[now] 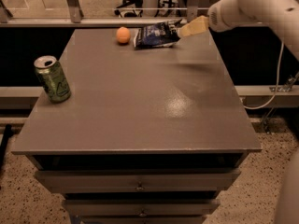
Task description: Move blue chip bag near orange
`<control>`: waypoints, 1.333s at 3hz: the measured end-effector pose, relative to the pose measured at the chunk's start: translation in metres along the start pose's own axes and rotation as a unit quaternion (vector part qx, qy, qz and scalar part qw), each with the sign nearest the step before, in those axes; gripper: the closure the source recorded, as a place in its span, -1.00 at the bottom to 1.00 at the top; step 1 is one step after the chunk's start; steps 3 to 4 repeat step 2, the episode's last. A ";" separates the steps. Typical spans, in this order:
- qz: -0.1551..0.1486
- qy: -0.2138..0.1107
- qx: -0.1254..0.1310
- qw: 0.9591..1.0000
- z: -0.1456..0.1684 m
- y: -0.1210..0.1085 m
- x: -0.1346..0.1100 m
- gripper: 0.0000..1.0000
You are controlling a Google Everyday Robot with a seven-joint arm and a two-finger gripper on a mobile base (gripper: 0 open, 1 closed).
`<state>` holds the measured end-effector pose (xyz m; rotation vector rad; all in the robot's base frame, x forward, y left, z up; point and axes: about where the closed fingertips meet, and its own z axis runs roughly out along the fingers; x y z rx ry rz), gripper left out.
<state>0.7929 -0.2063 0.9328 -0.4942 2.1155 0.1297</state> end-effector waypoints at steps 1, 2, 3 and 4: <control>-0.002 -0.031 -0.042 0.999 -0.058 -0.021 0.015 -1.00; -0.019 -0.033 -0.028 0.999 -0.089 -0.050 0.038 -1.00; -0.019 -0.033 -0.028 0.999 -0.089 -0.050 0.038 -1.00; -0.019 -0.033 -0.028 0.999 -0.089 -0.050 0.038 -1.00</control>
Offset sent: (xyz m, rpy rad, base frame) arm -0.0377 -0.0325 0.0196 0.0575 -0.0282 0.0681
